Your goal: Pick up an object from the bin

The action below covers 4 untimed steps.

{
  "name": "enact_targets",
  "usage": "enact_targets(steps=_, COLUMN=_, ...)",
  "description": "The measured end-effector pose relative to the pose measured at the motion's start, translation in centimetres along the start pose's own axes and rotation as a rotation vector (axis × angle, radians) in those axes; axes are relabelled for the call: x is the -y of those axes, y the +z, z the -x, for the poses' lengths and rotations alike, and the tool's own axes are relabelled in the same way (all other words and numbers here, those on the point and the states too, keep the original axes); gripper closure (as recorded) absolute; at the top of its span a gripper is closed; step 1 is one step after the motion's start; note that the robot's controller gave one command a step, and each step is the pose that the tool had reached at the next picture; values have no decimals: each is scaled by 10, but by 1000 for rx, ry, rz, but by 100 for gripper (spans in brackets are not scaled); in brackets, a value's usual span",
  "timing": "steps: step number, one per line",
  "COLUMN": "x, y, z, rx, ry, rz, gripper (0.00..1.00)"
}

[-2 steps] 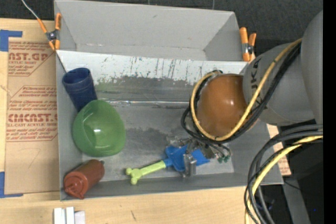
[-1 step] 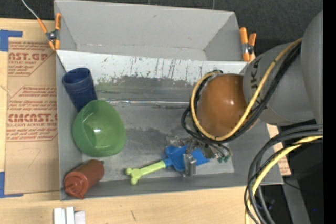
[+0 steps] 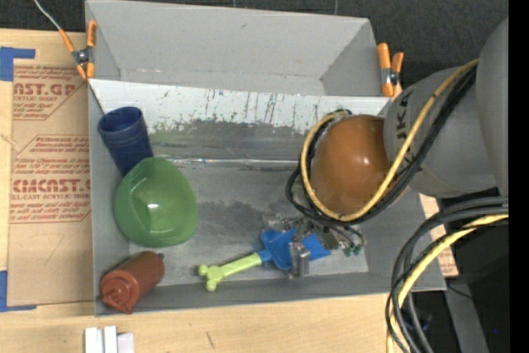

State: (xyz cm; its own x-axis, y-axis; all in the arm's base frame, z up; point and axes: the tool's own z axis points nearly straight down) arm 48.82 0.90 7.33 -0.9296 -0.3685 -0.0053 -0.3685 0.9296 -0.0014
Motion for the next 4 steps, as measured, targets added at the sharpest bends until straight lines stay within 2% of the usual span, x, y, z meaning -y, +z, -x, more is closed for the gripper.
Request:
enact_targets(steps=2, x=0, y=-13, z=1, rx=3, ry=-1, rz=-1, gripper=100)
enact_targets(steps=4, x=-1, y=-39, z=-1, rx=-6, ry=-1, rz=3, gripper=100)
